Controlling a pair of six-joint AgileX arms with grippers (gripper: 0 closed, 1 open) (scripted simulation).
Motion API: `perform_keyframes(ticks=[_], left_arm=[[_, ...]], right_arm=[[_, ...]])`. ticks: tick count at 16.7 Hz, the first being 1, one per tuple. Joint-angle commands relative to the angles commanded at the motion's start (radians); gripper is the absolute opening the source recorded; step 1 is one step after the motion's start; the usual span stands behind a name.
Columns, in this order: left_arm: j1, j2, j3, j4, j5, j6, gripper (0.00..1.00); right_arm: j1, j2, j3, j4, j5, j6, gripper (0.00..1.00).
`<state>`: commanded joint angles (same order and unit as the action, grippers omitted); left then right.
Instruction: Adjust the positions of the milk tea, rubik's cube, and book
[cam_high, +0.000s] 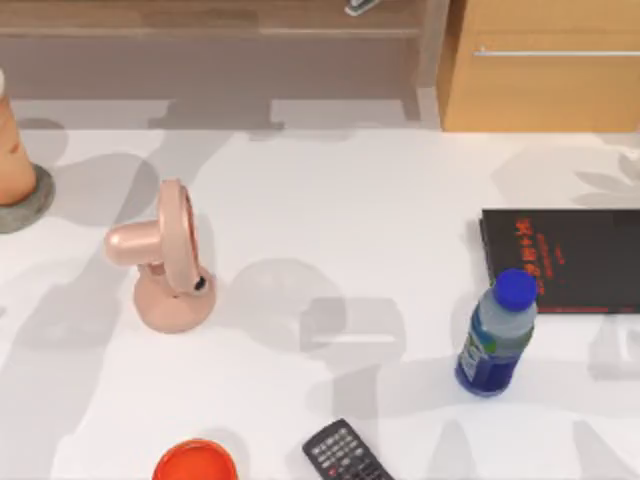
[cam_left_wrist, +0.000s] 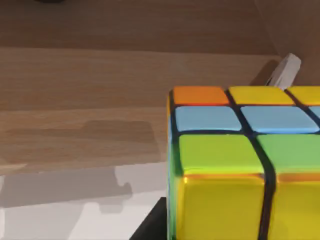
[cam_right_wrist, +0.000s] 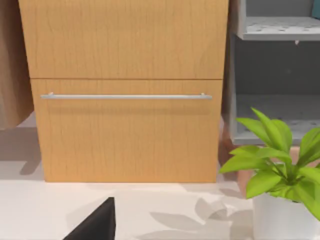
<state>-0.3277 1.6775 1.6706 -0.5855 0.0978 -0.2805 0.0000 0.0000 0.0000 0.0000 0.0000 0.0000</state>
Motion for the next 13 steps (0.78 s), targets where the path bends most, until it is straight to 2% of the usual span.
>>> perform_keyframes(ticks=[4,7,10,13], left_arm=[[0.192,-0.128,-0.125,0.373,0.016,0.170,0.00],[0.317,-0.156,-0.207,0.576,0.020,0.250,0.00],[0.394,-0.160,-0.261,0.684,0.020,0.289,0.00],[0.409,-0.160,-0.273,0.703,0.019,0.296,0.00]], right_arm=[[0.000,0.000,0.000,0.000,0.000,0.000,1.00],[0.000,0.000,0.000,0.000,0.000,0.000,1.00],[0.000,0.000,0.000,0.000,0.000,0.000,1.00],[0.000,0.000,0.000,0.000,0.000,0.000,1.00]])
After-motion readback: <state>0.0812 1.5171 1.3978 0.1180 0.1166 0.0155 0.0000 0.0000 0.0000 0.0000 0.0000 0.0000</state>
